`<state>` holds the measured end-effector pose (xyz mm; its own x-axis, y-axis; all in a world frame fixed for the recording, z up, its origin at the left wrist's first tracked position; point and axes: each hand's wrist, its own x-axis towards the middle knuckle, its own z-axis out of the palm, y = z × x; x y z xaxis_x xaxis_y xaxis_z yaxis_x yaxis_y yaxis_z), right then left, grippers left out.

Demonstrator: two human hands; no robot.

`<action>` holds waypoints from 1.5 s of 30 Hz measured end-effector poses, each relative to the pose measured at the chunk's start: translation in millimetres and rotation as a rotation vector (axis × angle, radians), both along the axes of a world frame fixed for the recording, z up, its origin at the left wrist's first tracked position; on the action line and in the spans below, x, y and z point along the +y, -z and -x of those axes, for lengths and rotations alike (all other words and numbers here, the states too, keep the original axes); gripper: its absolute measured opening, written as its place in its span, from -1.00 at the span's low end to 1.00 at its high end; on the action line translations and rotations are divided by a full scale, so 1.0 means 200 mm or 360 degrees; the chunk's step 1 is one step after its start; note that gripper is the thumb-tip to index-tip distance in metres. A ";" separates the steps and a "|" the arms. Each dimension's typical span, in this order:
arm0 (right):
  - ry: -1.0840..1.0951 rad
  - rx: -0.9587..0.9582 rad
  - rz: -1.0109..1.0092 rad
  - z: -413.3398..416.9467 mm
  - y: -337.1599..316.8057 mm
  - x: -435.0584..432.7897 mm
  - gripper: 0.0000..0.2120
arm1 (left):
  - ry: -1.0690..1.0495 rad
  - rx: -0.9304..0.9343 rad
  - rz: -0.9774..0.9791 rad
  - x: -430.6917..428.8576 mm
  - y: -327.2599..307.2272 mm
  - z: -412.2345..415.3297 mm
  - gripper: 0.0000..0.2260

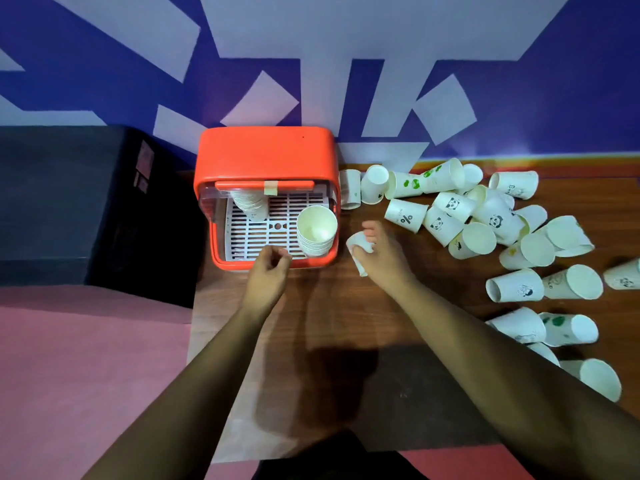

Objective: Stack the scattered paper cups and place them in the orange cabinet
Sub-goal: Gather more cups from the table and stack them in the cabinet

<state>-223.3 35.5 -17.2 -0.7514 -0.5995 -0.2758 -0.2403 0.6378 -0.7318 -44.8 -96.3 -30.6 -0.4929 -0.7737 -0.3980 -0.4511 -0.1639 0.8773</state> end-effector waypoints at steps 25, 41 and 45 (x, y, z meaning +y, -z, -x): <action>-0.0087 -0.1191 -0.0021 0.36 -0.07 0.47 -0.62 | 0.1242 0.0109 0.0615 0.40 0.09 0.45 -0.37; -0.0615 0.1019 -0.0828 0.75 0.26 0.17 -0.40 | 0.0446 0.0302 -0.0186 0.35 0.06 0.34 -0.46; -0.0707 0.1064 -0.0809 0.74 0.29 0.18 -0.42 | 0.0372 0.0402 -0.0231 0.37 0.01 0.31 -0.52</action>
